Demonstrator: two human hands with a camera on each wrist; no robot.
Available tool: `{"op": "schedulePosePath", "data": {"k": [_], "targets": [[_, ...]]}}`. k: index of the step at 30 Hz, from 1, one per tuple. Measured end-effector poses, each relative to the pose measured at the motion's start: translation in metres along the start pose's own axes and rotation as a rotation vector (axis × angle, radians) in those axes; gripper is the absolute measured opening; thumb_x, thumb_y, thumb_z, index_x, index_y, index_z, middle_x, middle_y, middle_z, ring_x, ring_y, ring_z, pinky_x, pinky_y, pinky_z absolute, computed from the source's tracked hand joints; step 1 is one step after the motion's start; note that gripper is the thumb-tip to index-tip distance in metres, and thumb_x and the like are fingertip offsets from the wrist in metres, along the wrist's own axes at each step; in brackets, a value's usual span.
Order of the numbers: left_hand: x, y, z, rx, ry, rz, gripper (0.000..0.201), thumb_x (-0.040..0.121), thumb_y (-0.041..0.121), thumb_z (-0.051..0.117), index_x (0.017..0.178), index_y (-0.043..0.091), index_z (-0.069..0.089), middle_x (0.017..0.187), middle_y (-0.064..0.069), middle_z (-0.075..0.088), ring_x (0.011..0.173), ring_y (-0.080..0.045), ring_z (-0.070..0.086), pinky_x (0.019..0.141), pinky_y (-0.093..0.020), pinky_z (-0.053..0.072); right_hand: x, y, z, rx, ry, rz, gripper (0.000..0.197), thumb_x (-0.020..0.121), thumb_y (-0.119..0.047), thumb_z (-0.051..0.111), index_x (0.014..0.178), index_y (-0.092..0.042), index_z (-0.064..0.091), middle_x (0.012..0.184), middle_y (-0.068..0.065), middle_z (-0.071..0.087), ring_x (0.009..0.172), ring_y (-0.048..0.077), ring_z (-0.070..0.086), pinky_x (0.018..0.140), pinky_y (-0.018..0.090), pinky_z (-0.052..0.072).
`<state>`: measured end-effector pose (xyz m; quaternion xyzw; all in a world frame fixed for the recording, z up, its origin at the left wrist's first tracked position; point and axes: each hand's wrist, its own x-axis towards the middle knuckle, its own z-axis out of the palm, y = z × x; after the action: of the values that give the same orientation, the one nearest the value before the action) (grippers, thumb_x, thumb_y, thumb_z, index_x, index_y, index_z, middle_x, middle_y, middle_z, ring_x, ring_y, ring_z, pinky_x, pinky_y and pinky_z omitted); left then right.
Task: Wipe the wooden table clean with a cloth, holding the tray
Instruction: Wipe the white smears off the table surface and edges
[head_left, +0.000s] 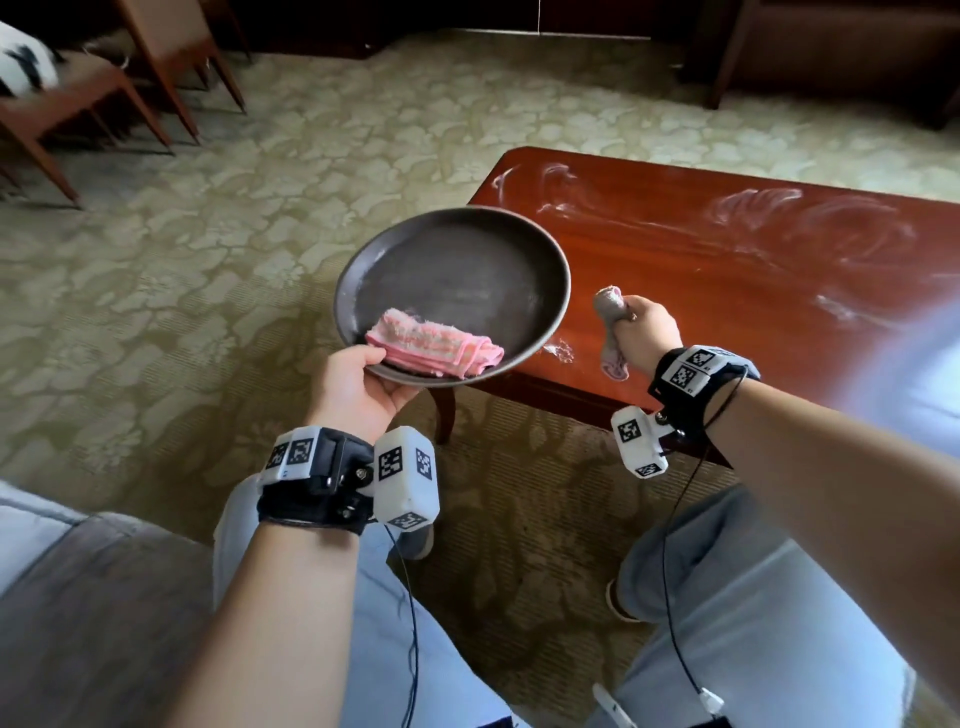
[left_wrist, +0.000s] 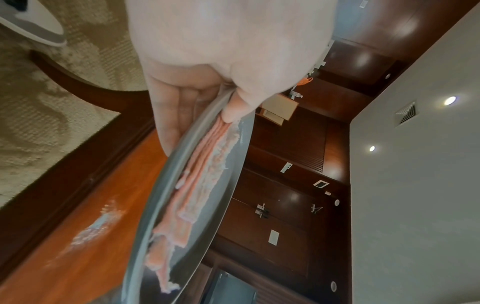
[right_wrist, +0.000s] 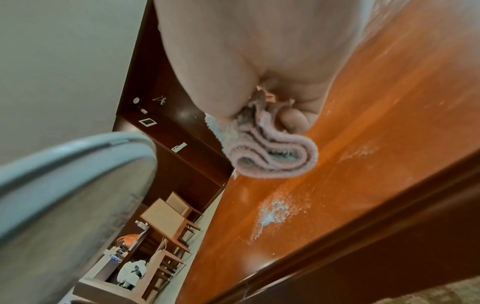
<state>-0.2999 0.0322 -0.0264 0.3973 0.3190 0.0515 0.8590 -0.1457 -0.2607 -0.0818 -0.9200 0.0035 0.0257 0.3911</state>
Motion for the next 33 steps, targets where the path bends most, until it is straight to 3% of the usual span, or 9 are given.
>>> {"op": "schedulePosePath", "data": {"k": [3,7,10,17,20,22,27,30,33], "targets": [[-0.021,-0.025,-0.017,0.020,0.028,-0.034,0.029,0.091,0.000,0.040,0.111,0.003,0.061,0.111,-0.022,0.068,0.097,-0.036,0.068,0.065,-0.040,0.061,-0.018,0.002,-0.013,0.074,0.039,0.016,0.026,0.088,-0.011,0.047,0.103,-0.017,0.067,0.089,0.004,0.065,0.082,0.022,0.060,0.071,0.028,0.043],[-0.041,-0.064,-0.040,0.055,0.079,-0.080,0.035,0.087,0.001,0.042,0.116,0.002,0.061,0.111,-0.022,0.069,0.098,-0.036,0.068,0.067,-0.039,0.059,-0.033,0.006,-0.022,0.184,0.059,0.046,0.025,0.087,-0.013,0.050,0.104,-0.018,0.068,0.089,0.003,0.067,0.082,0.022,0.065,0.072,0.035,0.055],[-0.052,-0.090,-0.056,0.069,0.089,-0.124,0.041,0.084,0.000,0.043,0.122,-0.002,0.059,0.116,-0.025,0.068,0.106,-0.042,0.065,0.078,-0.047,0.058,-0.045,0.006,-0.024,0.256,0.060,0.077,0.024,0.090,-0.014,0.052,0.108,-0.021,0.065,0.094,0.004,0.068,0.084,0.023,0.067,0.078,0.039,0.058],[-0.070,-0.132,-0.086,0.128,0.111,-0.207,0.042,0.086,-0.003,0.037,0.124,-0.005,0.055,0.118,-0.028,0.064,0.111,-0.044,0.061,0.089,-0.052,0.054,-0.064,0.019,-0.015,0.267,0.054,0.139,0.021,0.090,-0.005,0.045,0.099,-0.016,0.061,0.074,0.000,0.059,0.056,0.015,0.057,0.044,0.025,0.044],[-0.072,-0.140,-0.090,0.166,0.124,-0.239,0.039,0.086,-0.005,0.037,0.121,-0.007,0.054,0.114,-0.030,0.064,0.106,-0.045,0.062,0.078,-0.051,0.055,-0.070,0.023,-0.008,0.308,0.041,0.174,0.021,0.090,-0.004,0.045,0.101,-0.015,0.060,0.077,0.003,0.060,0.059,0.017,0.059,0.050,0.030,0.050],[-0.074,-0.145,-0.093,0.186,0.134,-0.259,0.038,0.085,-0.006,0.037,0.119,-0.008,0.053,0.114,-0.031,0.063,0.105,-0.045,0.061,0.075,-0.050,0.054,-0.070,0.025,-0.003,0.316,0.039,0.196,0.024,0.089,-0.005,0.046,0.104,-0.016,0.061,0.081,0.006,0.061,0.063,0.021,0.060,0.062,0.038,0.057],[-0.071,-0.159,-0.102,0.199,0.126,-0.303,0.033,0.082,-0.010,0.033,0.108,-0.008,0.053,0.111,-0.030,0.061,0.107,-0.047,0.058,0.091,-0.056,0.049,-0.067,0.026,0.001,0.309,0.032,0.210,0.022,0.089,-0.008,0.045,0.101,-0.015,0.062,0.089,0.013,0.065,0.072,0.027,0.065,0.071,0.044,0.059],[-0.063,-0.165,-0.105,0.211,0.138,-0.333,0.044,0.074,-0.010,0.037,0.116,-0.009,0.052,0.118,-0.032,0.060,0.114,-0.051,0.056,0.100,-0.060,0.046,-0.063,0.028,0.002,0.314,0.024,0.222,0.021,0.088,-0.010,0.046,0.100,-0.014,0.062,0.092,0.014,0.067,0.072,0.027,0.066,0.071,0.043,0.060],[-0.053,-0.170,-0.104,0.225,0.153,-0.367,0.055,0.064,-0.009,0.043,0.118,-0.010,0.053,0.119,-0.033,0.061,0.112,-0.052,0.058,0.100,-0.061,0.046,-0.057,0.032,0.003,0.315,0.025,0.226,0.017,0.088,-0.011,0.048,0.096,-0.015,0.062,0.093,0.015,0.068,0.074,0.028,0.068,0.075,0.047,0.060]]}}
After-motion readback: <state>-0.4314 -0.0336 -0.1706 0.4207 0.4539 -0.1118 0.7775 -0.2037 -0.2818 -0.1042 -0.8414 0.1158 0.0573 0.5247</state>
